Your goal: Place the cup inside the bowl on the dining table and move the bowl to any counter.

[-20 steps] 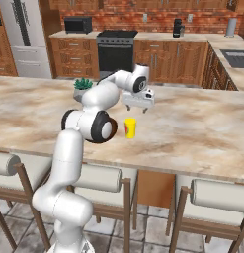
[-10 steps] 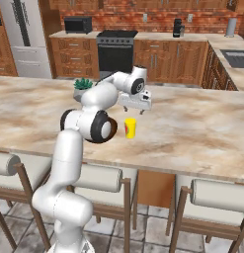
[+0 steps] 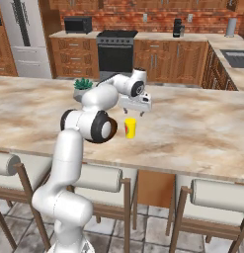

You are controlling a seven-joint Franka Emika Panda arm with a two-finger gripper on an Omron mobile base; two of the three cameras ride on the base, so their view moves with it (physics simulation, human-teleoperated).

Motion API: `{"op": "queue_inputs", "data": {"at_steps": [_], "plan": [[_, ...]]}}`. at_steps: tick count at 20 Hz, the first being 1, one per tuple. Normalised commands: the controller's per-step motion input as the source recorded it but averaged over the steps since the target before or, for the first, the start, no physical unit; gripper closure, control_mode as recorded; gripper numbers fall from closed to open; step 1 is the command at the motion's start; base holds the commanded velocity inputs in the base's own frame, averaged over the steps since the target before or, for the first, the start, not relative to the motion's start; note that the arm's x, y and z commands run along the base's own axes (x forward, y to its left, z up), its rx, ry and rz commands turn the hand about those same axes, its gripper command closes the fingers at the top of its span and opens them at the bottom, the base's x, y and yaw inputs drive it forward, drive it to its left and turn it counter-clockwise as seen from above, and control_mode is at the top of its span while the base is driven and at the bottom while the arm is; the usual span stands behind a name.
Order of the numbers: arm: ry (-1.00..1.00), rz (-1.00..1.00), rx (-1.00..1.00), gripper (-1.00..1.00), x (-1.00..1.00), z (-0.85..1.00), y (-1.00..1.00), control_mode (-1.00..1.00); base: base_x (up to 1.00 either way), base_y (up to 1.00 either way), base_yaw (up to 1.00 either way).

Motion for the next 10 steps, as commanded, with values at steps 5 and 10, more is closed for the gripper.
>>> {"op": "queue_inputs", "data": {"at_steps": [5, 10], "plan": [[0.00, 0.00, 0.00, -1.00, 0.09, -0.08, -0.01, -1.00, 0.00, 0.00, 0.00], [0.00, 0.00, 0.00, -1.00, 0.05, -0.04, -0.09, -1.00, 0.00, 0.00, 0.00]]}}
